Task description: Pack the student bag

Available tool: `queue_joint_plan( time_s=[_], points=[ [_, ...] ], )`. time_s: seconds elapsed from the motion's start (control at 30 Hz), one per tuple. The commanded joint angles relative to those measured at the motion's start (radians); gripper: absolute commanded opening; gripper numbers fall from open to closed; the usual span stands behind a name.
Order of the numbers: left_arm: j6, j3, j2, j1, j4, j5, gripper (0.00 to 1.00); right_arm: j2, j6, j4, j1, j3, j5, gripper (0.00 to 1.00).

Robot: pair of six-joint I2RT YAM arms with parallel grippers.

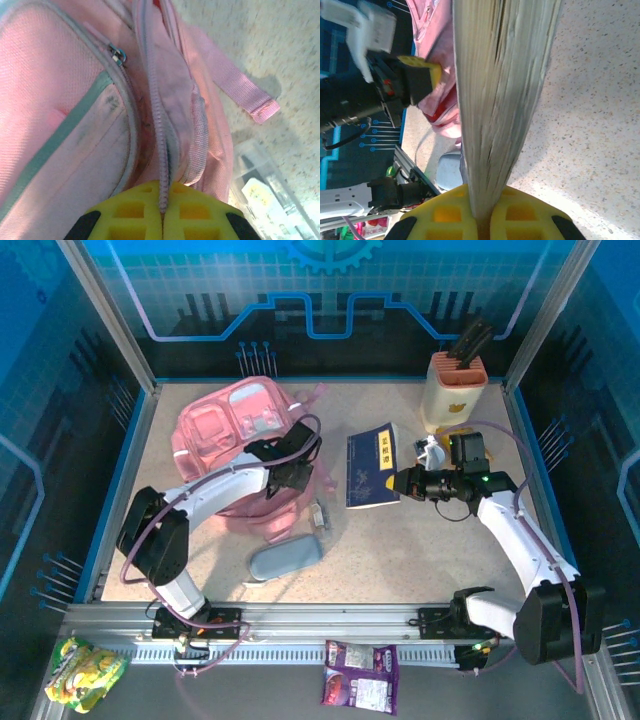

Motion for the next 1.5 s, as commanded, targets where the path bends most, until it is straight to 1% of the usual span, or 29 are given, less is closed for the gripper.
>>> queue_joint_plan(
  time_s=[0.0,0.13,0.27,0.33,0.43,0.5,0.57,0.63,0.7,0.8,0.83,0.87,0.9,1.03,1.1,1.2,1.27,1.33,1.4,1.47],
  points=[
    [0.087,0.112,-0.05,0.01,-0.007,-0.067,0.0,-0.005,0.065,0.071,0.053,-0.028,-0.066,0.0],
    [0.142,0.201,-0.06,0.039,-0.039,-0.084,0.0,0.04,0.171,0.204,0.154,-0.057,-0.05,0.0],
    [0.187,0.293,-0.058,0.063,-0.068,-0.088,0.0,0.151,0.291,0.404,0.265,-0.038,-0.057,0.0],
    [0.207,0.328,-0.059,0.067,-0.074,-0.086,0.0,0.217,0.319,0.47,0.31,0.0,-0.054,0.0],
    [0.218,0.377,-0.054,0.072,-0.08,-0.067,0.0,0.312,0.342,0.516,0.367,0.077,-0.009,0.0],
    [0.224,0.401,-0.049,0.074,-0.087,-0.076,0.0,0.381,0.361,0.519,0.391,0.129,0.031,0.0],
    [0.222,0.427,-0.042,0.077,-0.098,-0.082,0.0,0.466,0.409,0.616,0.41,0.17,0.041,0.0],
    [0.218,0.443,-0.04,0.078,-0.096,-0.07,0.0,0.557,0.419,0.666,0.435,0.248,0.037,0.0],
    [0.216,0.456,-0.039,0.079,-0.095,-0.058,0.0,0.647,0.39,0.63,0.455,0.346,0.064,0.0],
    [0.21,0.477,-0.032,0.082,-0.104,-0.068,0.0,0.793,0.398,0.642,0.473,0.451,0.086,0.0],
    [0.209,0.484,-0.031,0.084,-0.11,-0.069,0.0,0.833,0.401,0.65,0.477,0.476,0.104,0.01],
    [0.204,0.49,-0.033,0.085,-0.114,-0.07,0.0,0.863,0.398,0.65,0.478,0.497,0.124,0.03],
    [0.203,0.495,-0.034,0.087,-0.116,-0.065,0.0,0.897,0.384,0.639,0.479,0.526,0.146,0.08],
    [0.203,0.497,-0.036,0.093,-0.114,-0.058,0.0,0.966,0.254,0.478,0.481,0.645,0.214,0.36],
    [0.199,0.495,-0.033,0.095,-0.114,-0.051,0.0,0.94,0.195,0.413,0.484,0.648,0.253,0.43],
    [0.195,0.49,-0.025,0.097,-0.118,-0.053,0.0,0.849,0.097,0.319,0.5,0.603,0.336,0.53],
    [0.189,0.482,-0.025,0.1,-0.115,-0.054,0.0,0.793,0.039,0.235,0.521,0.575,0.418,0.55],
    [0.183,0.469,-0.027,0.1,-0.11,-0.047,0.0,0.743,0.009,0.206,0.542,0.532,0.471,0.54],
    [0.18,0.459,-0.028,0.101,-0.099,-0.042,0.0,0.736,0.012,0.194,0.551,0.509,0.463,0.52],
    [0.177,0.458,-0.026,0.102,-0.1,-0.042,0.0,0.753,0.016,0.189,0.558,0.501,0.447,0.45]
  ],
)
